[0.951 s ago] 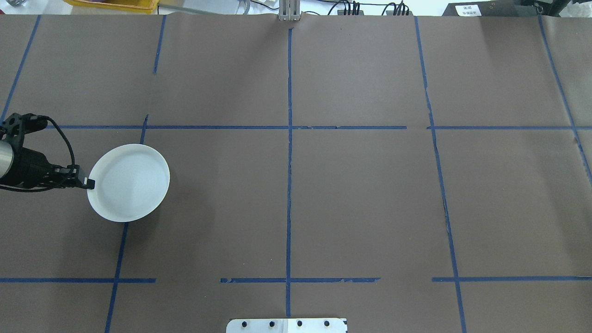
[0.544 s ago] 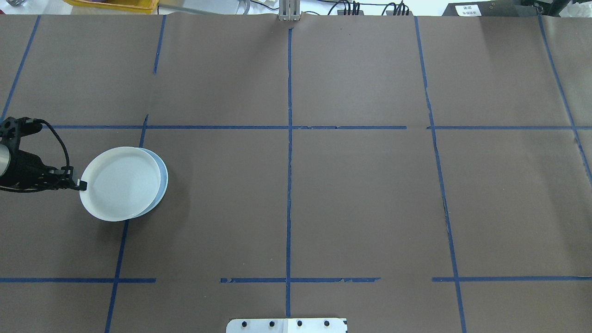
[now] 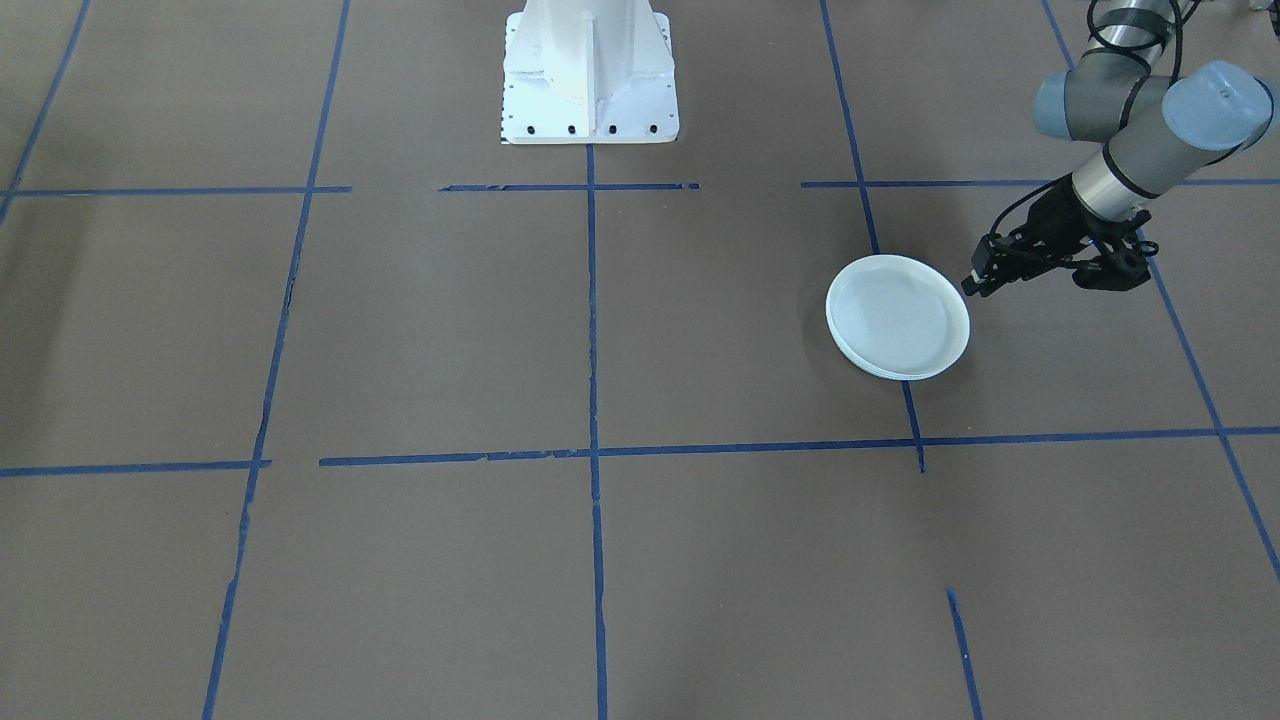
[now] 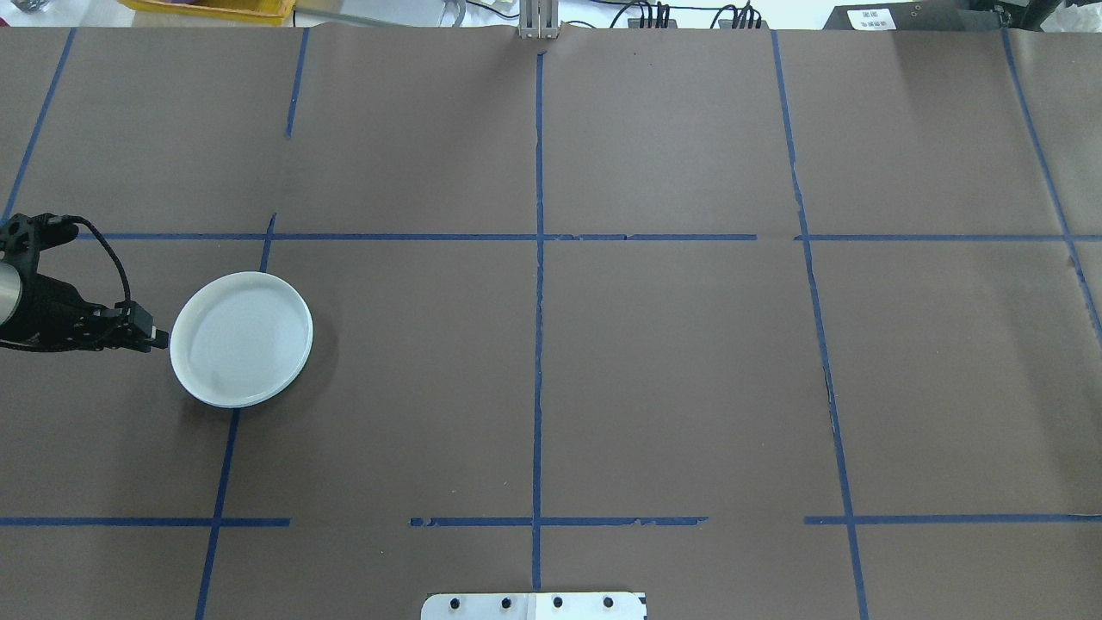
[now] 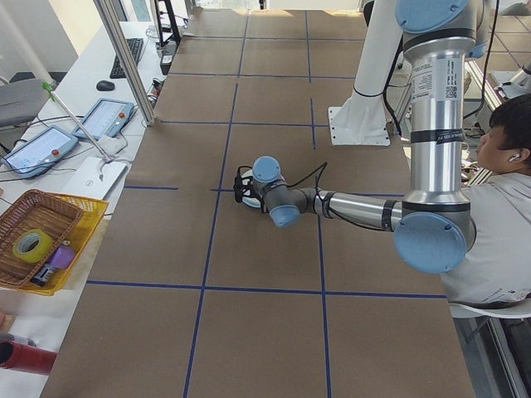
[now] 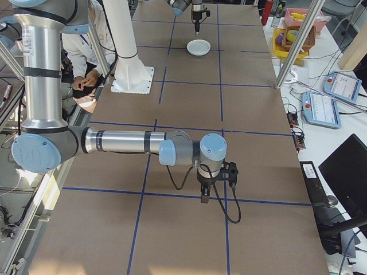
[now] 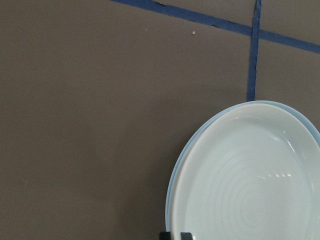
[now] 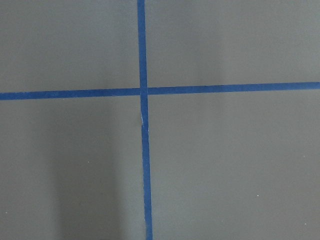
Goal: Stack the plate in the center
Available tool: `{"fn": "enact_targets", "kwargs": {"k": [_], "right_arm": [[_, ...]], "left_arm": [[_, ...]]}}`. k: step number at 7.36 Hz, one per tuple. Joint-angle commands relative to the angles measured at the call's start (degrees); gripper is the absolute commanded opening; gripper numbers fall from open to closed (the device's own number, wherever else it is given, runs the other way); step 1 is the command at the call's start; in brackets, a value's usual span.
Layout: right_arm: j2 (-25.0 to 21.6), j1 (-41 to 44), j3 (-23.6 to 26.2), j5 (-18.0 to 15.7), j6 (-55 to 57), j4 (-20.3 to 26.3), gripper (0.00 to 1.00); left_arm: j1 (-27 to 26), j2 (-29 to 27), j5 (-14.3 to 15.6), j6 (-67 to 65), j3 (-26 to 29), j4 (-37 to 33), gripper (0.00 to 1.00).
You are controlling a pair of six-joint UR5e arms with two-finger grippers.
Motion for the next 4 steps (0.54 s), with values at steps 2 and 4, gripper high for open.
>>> {"fn": "enact_targets", "kwargs": {"k": [2,4], "right_arm": [[0.0,0.0,0.0,0.0,0.0,0.0,1.0],[0.0,0.0,0.0,-0.1,0.0,0.0,1.0]], "left_arm": [[-9.8,0.5,-6.5,8.4,0.1,0.8,1.0],[-16.9,1.8,-6.4,24.9,0.3,8.7,1.0]]}}
